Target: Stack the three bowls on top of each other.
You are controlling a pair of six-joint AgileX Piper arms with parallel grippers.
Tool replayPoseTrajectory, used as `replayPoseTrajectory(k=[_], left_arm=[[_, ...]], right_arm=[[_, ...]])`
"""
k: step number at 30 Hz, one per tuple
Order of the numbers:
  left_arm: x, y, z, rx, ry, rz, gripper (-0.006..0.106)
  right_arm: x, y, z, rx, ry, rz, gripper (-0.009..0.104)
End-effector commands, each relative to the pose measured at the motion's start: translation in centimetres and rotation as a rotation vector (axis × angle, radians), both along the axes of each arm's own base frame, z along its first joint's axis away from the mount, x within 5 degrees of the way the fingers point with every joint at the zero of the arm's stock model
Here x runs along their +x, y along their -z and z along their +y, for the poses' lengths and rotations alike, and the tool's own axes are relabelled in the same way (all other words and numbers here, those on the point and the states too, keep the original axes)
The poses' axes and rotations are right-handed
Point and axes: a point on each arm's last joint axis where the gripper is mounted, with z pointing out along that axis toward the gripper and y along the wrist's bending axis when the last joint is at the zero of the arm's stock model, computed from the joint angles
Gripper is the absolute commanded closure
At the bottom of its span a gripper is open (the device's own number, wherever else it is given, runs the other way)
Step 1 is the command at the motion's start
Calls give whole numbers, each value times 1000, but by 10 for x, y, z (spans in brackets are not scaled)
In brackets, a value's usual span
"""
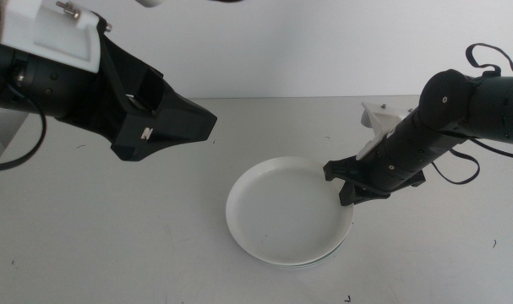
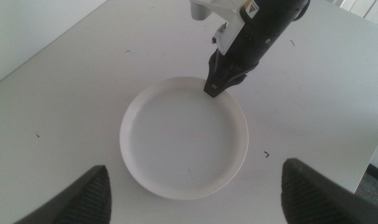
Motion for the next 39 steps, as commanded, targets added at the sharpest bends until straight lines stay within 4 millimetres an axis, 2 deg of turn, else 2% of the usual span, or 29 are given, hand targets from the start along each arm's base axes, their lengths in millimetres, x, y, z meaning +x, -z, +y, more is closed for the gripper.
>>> replayPoseTrajectory(k=[1,6,19,33,39], left_arm=[[-6,-18,1,-77,-13,-67,-5],[-6,-18,1,-77,-13,-67,-5],[-6,-18,1,-77,-13,-67,-5],[-6,-18,1,-77,-13,-67,-5],[-5,-17,1,-76,-13,-64,-5]], right_arm=[[5,-20,2,38,20,-89,96],[10,-11,3,27,18,-99,96],[13,-10,3,28,28,-127,93],[13,-12,4,30,19,-112,47],[16,-24,6,33,-8,-102,42]])
